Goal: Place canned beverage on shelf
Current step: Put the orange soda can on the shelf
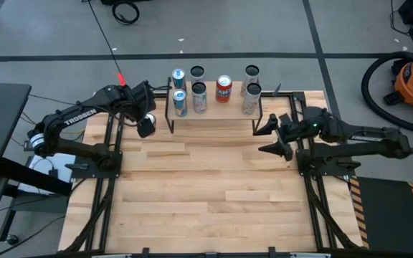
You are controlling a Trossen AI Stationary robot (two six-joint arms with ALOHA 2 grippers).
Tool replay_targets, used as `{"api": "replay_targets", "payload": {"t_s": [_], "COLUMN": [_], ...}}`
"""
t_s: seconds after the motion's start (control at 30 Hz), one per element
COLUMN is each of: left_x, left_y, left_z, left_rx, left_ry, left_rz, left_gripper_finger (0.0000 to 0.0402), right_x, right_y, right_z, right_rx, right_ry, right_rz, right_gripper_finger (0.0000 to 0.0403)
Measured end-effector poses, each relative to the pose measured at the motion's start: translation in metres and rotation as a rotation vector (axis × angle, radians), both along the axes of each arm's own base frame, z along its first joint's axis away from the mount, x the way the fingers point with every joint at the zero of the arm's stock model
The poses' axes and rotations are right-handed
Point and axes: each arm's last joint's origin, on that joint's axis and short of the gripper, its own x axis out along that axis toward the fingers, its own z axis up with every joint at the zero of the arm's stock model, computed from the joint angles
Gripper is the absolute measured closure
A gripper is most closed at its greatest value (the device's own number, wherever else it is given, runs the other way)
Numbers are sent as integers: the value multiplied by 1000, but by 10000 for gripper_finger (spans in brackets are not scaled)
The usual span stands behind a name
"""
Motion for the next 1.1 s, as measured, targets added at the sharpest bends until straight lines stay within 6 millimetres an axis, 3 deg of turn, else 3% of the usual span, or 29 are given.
{"api": "replay_targets", "payload": {"t_s": [0.37, 0.67, 1.1], "left_x": [7, 14, 26], "left_y": [-14, -28, -52], "left_z": [0, 0, 0], "left_rx": [-13, -24, -32], "left_ry": [-7, -16, -58], "left_rz": [-29, -63, -124], "left_gripper_finger": [162, 161, 161], "right_x": [41, 67, 102], "right_y": [21, 37, 43], "right_z": [-23, -31, -53], "right_rx": [-71, -71, -182], "right_ry": [110, 66, 1], "right_rz": [18, 85, 113], "right_gripper_finger": [63, 63, 63]}}
